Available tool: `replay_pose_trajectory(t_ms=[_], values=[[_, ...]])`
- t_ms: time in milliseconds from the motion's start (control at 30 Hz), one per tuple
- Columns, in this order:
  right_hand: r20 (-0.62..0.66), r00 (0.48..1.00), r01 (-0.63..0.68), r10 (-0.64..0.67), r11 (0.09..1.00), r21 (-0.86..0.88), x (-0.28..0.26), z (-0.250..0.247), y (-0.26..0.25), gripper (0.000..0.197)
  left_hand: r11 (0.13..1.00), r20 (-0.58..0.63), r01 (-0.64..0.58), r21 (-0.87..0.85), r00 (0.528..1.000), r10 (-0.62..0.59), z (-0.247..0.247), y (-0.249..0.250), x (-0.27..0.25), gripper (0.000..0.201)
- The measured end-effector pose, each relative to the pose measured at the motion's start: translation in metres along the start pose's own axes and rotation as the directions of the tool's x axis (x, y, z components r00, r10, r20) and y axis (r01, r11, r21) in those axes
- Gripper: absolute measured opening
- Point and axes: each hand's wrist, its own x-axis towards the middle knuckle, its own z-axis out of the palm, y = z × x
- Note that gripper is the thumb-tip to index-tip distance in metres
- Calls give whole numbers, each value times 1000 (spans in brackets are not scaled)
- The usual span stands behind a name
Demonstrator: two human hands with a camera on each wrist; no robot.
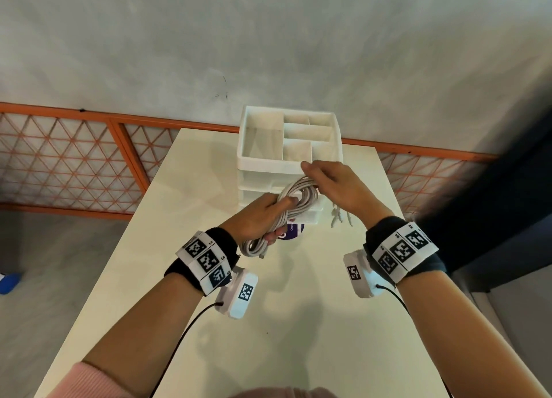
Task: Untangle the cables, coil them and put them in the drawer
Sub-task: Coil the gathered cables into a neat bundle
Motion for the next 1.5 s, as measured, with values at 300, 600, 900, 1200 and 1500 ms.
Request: replay_pose_trajectory(t_ms=[300,600,900,1200,1500], values=[[73,997,12,-21,992,125,-7,3,18,26,998,-38,-21,66,999,23,-11,-4,-4,31],[-29,932,352,-361,921,-169,-5,2,15,22,961,-11,33,274,999,-31,-18,-3,-8,34],[80,955,294,-284,940,-172,1,21,23,33,960,-12,-18,280,1000,22,-25,-2,-4,32],[36,999,8,-21,947,321,-8,42,13,27,980,-187,-197,-24,964,190,-24,-3,1,28],[76,996,21,-42,968,250,-6,52,-14,22,924,-300,-349,-154,908,293,-12,0,9,22]])
